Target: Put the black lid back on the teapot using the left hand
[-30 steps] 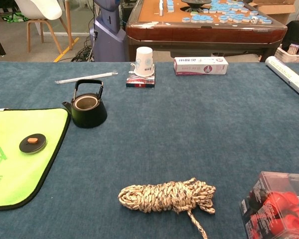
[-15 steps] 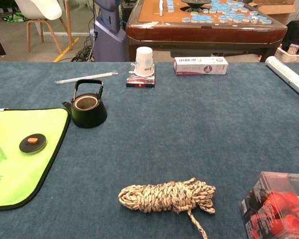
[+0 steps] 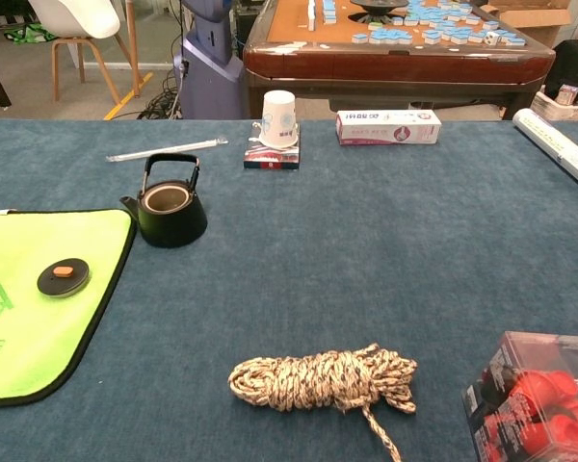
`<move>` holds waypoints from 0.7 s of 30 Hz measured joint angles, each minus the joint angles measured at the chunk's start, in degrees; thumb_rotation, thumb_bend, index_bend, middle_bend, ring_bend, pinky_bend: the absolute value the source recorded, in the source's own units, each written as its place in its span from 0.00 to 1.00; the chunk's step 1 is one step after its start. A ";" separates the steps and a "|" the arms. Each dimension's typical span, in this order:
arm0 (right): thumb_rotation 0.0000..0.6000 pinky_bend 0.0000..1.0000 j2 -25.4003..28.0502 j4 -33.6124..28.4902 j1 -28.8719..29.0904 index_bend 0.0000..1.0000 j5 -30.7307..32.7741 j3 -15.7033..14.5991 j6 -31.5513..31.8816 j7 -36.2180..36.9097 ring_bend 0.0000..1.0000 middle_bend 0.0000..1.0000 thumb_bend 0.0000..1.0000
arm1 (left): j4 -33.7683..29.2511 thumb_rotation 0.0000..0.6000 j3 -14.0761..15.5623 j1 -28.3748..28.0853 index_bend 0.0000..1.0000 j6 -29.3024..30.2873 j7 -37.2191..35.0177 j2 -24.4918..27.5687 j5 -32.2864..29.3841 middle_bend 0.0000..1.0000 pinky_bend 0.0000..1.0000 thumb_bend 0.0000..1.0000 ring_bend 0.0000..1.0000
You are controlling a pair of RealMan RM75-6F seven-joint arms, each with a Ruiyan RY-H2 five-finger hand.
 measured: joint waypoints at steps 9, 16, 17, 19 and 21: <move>1.00 0.00 3.87 -6.08 1.58 0.00 -0.16 0.89 -0.98 -3.92 0.00 0.00 0.41 | 4.82 1.00 0.24 -2.04 0.16 -2.39 -3.33 -3.21 0.81 0.00 0.00 0.32 0.00; 1.00 0.00 6.39 -9.36 3.71 0.00 2.08 2.35 -3.37 -5.07 0.00 0.00 0.41 | 4.40 1.00 0.48 -3.81 0.17 -6.34 -5.14 -2.14 -0.32 0.00 0.00 0.32 0.00; 1.00 0.00 6.56 -9.55 3.94 0.00 2.26 2.49 -3.58 -5.19 0.00 0.00 0.41 | 4.30 1.00 0.50 -4.08 0.17 -7.01 -5.19 -2.04 -0.65 0.00 0.00 0.32 0.00; 1.00 0.00 6.86 -9.98 4.45 0.00 2.67 2.78 -4.07 -5.48 0.00 0.00 0.41 | 4.04 1.00 0.52 -4.82 0.17 -8.62 -5.25 -1.80 -1.41 0.00 0.00 0.32 0.00; 1.00 0.00 7.14 -10.34 4.91 0.00 3.07 3.03 -4.56 -5.80 0.00 0.00 0.41 | 3.67 1.00 0.55 -5.52 0.18 -10.03 -5.21 -1.55 -2.01 0.00 0.00 0.32 0.00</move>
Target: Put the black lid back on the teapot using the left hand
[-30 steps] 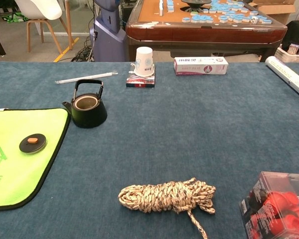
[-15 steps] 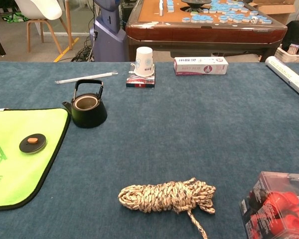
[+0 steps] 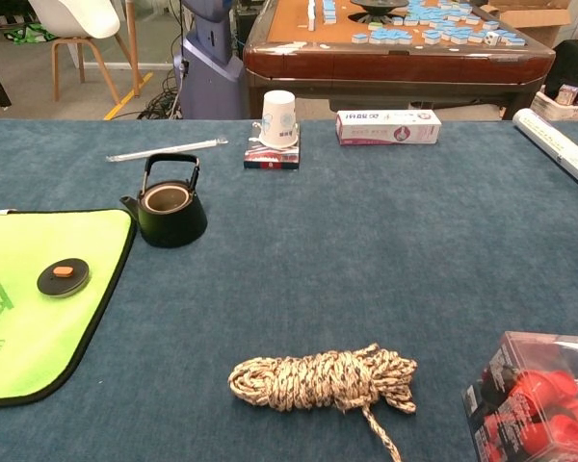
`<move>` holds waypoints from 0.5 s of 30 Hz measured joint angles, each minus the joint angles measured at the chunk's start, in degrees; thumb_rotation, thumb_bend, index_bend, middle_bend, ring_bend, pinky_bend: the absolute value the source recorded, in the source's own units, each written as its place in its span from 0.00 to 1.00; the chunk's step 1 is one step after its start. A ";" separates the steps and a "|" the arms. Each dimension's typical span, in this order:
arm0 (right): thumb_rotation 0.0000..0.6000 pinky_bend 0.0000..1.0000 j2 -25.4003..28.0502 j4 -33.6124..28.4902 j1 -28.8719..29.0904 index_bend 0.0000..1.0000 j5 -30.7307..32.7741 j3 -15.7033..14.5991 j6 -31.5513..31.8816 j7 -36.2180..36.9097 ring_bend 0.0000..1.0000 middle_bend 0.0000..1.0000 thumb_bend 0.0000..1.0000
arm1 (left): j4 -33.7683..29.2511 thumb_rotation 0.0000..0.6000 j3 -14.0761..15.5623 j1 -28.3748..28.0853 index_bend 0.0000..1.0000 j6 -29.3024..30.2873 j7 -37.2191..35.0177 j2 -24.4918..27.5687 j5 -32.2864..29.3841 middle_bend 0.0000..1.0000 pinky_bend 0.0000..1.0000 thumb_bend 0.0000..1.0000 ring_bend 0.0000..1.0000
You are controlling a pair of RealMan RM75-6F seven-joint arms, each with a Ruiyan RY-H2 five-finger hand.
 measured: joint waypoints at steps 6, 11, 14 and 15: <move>1.00 0.00 0.68 -0.99 1.49 0.00 1.30 0.83 -1.48 -0.93 0.00 0.00 0.41 | -1.83 1.00 -0.18 -2.18 0.19 -3.58 1.58 1.06 -2.09 0.00 0.00 0.32 0.00; 1.00 0.00 1.29 -2.43 3.12 0.00 2.60 1.59 -2.89 -2.12 0.00 0.00 0.41 | -2.56 1.00 -0.88 -4.20 0.21 -5.14 2.93 0.40 -3.19 0.00 0.00 0.32 0.00; 1.00 0.00 1.49 -3.06 3.81 0.00 2.91 1.86 -3.26 -2.92 0.00 0.00 0.41 | -1.53 1.00 -1.01 -5.12 0.22 -5.89 2.62 -0.64 -2.82 0.00 0.00 0.32 0.00; 1.00 0.00 1.53 -3.22 4.02 0.00 3.00 1.95 -3.35 -3.18 0.00 0.00 0.41 | -1.26 1.00 -1.07 -5.44 0.22 -6.31 2.67 -0.90 -2.97 0.00 0.00 0.32 0.00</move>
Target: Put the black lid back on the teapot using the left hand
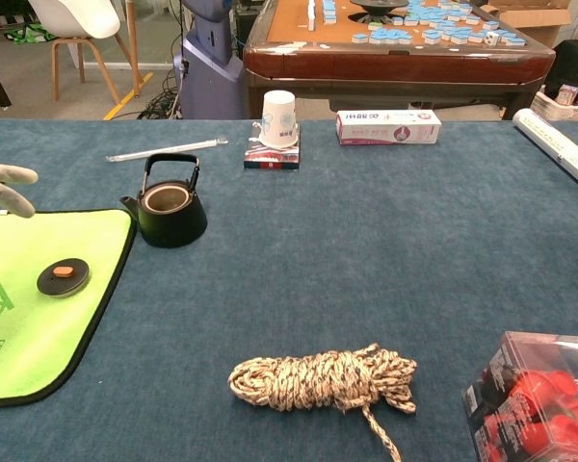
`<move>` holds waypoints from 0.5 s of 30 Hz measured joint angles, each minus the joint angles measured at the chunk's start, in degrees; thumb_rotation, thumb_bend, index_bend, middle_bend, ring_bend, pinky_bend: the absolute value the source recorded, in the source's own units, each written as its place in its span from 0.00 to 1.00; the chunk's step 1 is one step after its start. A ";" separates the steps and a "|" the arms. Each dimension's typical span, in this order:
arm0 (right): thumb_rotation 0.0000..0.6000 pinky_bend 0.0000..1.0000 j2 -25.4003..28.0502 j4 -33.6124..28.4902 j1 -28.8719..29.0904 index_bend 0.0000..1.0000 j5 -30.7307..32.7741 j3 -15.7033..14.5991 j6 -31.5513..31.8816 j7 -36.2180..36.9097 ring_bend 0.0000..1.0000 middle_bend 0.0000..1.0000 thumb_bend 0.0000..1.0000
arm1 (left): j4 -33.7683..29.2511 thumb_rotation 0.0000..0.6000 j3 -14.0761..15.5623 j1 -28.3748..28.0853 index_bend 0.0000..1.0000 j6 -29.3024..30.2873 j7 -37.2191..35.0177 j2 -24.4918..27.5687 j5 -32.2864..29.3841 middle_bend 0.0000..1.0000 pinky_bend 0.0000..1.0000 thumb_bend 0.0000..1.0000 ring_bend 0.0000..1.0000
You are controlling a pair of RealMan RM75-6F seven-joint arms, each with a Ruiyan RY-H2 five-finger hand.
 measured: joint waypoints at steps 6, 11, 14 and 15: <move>1.00 0.00 0.16 -0.85 1.26 0.00 1.11 0.44 -0.79 -1.49 0.00 0.00 0.41 | 1.81 1.00 -0.70 -2.41 0.22 -2.76 1.78 -1.85 -2.82 0.00 0.00 0.32 0.00; 1.00 0.00 0.20 -1.52 2.33 0.00 2.56 0.75 -1.66 -2.46 0.00 0.00 0.41 | 4.06 1.00 -1.21 -4.11 0.22 -4.43 3.05 -3.46 -4.85 0.00 0.00 0.32 0.00; 1.00 0.00 0.03 -1.59 2.84 0.00 3.32 0.77 -2.11 -2.95 0.00 0.00 0.41 | 5.29 1.00 -1.43 -4.91 0.23 -5.19 2.81 -4.13 -5.50 0.00 0.00 0.33 0.00; 1.00 0.00 -0.06 -1.54 2.96 0.00 3.53 0.75 -2.22 -3.06 0.00 0.00 0.41 | 5.64 1.00 -1.48 -5.10 0.24 -5.35 2.59 -4.32 -5.56 0.00 0.00 0.33 0.00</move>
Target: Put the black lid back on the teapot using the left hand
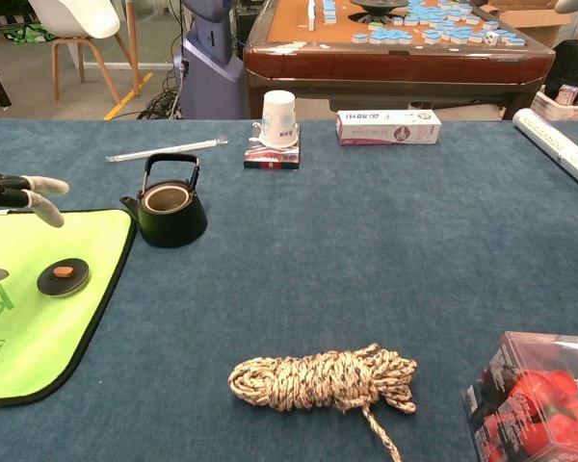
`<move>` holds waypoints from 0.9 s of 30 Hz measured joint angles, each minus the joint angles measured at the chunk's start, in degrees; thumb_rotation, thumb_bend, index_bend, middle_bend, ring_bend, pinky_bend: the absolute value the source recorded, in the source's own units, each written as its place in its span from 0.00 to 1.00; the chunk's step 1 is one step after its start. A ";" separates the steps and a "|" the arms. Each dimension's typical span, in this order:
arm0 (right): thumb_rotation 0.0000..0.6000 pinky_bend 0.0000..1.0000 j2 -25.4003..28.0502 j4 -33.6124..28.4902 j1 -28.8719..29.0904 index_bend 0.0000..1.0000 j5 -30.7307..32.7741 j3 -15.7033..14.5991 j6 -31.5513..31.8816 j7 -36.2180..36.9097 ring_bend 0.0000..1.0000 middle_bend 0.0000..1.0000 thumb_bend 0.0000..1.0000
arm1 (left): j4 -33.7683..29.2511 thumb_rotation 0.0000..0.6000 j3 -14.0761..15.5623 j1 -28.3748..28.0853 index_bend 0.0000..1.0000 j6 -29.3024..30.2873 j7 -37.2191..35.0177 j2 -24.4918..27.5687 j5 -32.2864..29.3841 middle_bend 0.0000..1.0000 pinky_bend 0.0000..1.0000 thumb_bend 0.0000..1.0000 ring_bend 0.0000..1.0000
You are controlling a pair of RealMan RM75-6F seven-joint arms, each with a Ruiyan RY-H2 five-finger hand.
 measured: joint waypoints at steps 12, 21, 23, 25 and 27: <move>1.00 0.00 -1.46 0.89 2.04 0.00 2.45 0.02 -1.21 -1.63 0.00 0.00 0.41 | 5.40 1.00 0.29 -1.94 0.23 -2.01 -3.68 -2.76 -0.21 0.00 0.00 0.33 0.00; 1.00 0.00 -2.08 1.53 2.84 0.00 4.06 -0.36 -1.64 -2.57 0.00 0.00 0.41 | 9.05 1.00 0.78 -3.17 0.20 -3.61 -4.99 -4.75 -0.75 0.00 0.00 0.33 0.00; 1.00 0.00 -2.20 1.53 3.06 0.00 4.45 -0.41 -1.68 -2.88 0.00 0.00 0.41 | 9.82 1.00 0.88 -3.36 0.20 -3.77 -5.24 -5.21 -0.82 0.00 0.00 0.33 0.00; 1.00 0.00 -2.32 1.52 3.26 0.00 4.72 -0.45 -1.69 -3.16 0.00 0.00 0.41 | 10.49 1.00 0.99 -3.52 0.20 -3.91 -5.44 -5.60 -0.90 0.00 0.00 0.33 0.00; 1.00 0.00 -2.43 1.52 3.41 0.00 4.95 -0.50 -1.73 -3.32 0.00 0.00 0.41 | 10.99 1.00 1.09 -3.63 0.20 -3.97 -5.59 -5.89 -0.94 0.00 0.00 0.33 0.00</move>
